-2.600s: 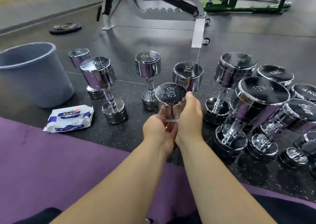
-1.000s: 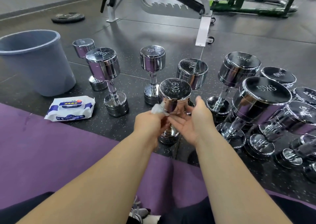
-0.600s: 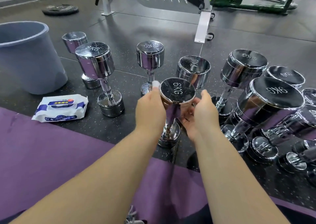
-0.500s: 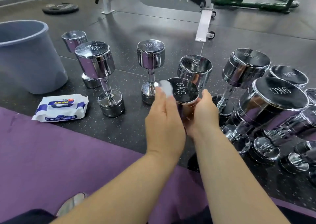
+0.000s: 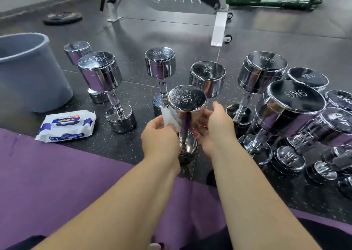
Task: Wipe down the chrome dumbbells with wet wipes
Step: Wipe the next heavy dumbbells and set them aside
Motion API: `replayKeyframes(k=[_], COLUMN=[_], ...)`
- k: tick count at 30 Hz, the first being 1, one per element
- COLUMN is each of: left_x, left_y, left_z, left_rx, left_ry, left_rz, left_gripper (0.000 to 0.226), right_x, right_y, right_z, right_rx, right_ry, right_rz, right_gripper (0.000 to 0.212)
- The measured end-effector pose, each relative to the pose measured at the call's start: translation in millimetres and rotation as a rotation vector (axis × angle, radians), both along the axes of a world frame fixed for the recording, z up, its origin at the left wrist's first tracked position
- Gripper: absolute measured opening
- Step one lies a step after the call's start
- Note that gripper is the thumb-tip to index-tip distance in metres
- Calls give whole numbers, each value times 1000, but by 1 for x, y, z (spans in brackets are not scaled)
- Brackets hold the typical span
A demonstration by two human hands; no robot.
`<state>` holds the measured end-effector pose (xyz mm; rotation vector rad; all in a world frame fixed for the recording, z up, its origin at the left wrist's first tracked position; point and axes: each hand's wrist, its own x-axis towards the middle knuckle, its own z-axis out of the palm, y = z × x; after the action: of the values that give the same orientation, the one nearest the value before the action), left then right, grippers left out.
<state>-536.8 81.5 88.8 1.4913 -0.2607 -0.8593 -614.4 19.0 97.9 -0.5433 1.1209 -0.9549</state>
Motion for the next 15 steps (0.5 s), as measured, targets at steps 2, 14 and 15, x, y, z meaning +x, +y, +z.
replayKeyframes(k=[2, 14, 15], left_x=[12, 14, 16], left_y=[-7, -16, -17], left_z=[-4, 7, 8], left_rx=[30, 113, 132], left_ry=[150, 453, 472], left_rz=[-66, -191, -191], left_gripper=[23, 25, 23], right_x=[-1, -28, -26], right_y=[0, -4, -3], right_z=[0, 8, 7], right_rx=[47, 242, 230], right_ry=[-11, -348, -392], right_rz=[44, 35, -12], right_gripper=[36, 47, 44])
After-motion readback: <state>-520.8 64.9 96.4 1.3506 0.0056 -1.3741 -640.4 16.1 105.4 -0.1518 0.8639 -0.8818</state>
